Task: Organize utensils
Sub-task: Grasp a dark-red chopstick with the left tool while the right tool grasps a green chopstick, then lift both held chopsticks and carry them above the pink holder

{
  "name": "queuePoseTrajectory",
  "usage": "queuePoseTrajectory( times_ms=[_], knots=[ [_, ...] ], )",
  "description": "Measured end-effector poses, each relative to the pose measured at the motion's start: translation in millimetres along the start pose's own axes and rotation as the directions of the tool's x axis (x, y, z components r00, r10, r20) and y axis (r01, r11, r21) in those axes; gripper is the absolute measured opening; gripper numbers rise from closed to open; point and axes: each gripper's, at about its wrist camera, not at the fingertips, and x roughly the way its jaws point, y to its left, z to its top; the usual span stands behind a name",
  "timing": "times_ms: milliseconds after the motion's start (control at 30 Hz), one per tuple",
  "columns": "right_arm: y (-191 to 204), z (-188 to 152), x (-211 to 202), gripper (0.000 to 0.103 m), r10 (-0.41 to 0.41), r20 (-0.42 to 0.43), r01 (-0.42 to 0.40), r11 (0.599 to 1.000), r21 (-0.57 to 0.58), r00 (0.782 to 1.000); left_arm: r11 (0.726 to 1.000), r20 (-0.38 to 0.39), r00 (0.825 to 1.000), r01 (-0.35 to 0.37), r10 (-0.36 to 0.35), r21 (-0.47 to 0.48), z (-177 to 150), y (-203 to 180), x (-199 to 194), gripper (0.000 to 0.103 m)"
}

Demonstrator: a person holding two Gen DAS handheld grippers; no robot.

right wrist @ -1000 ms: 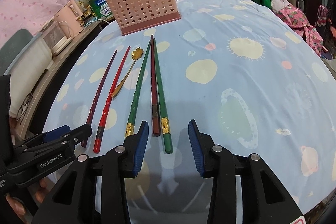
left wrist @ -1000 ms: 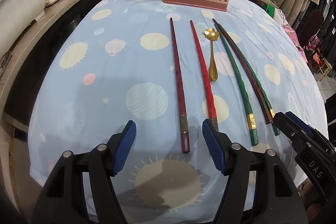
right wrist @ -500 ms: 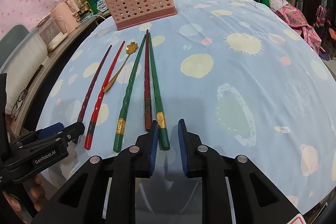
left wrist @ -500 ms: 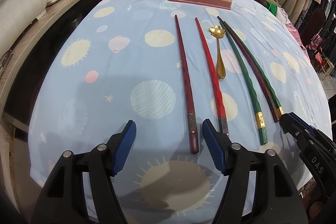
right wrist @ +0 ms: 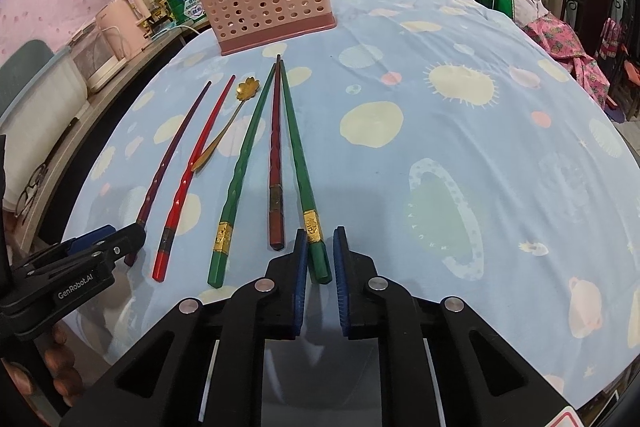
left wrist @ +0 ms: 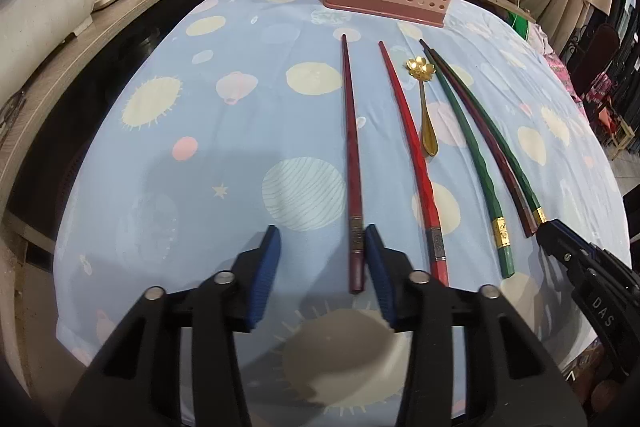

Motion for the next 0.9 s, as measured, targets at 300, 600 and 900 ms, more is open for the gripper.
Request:
queuePoseTrajectory(
  times_ms=[300,600,900],
  knots=[
    [1.5,-0.8,-0.9,0.009,0.000,0.003,0.000,1.000,-0.011,1.000,0.996,-0.018,0.997,0.078,-0.079,-0.050,3.6,10.5,-0.4,0.008],
    [4.4,4.2,-11.8,0.008,0.024,0.032,-0.024,1.000,-0.008,0.999,0.988,-0.009,0.992,0.124,-0.125,-0.089,9.6,18.0,-11.2,0.007],
    [-0.2,25.8,-39.4,0.007,0.069,0.104,-0.072,0.997,0.031,0.992,0.989,0.069,0.989,0.134,-0.130,-0.060,30.0,14.6,-44.4,0.007]
  ],
)
